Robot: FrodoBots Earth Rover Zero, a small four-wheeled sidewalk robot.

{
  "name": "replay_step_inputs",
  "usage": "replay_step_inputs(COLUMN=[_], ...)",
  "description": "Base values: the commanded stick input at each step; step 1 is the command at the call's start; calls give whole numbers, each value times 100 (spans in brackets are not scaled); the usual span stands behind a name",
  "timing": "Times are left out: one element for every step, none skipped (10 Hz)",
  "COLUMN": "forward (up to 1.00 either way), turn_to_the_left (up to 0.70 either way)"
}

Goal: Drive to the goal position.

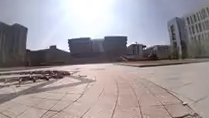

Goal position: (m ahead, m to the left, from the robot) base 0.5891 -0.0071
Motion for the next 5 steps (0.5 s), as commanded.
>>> replay_step_inputs(forward=[70, 70, 70, 70, 70], turn_to_the_left=[0, 0, 0, 0, 0])
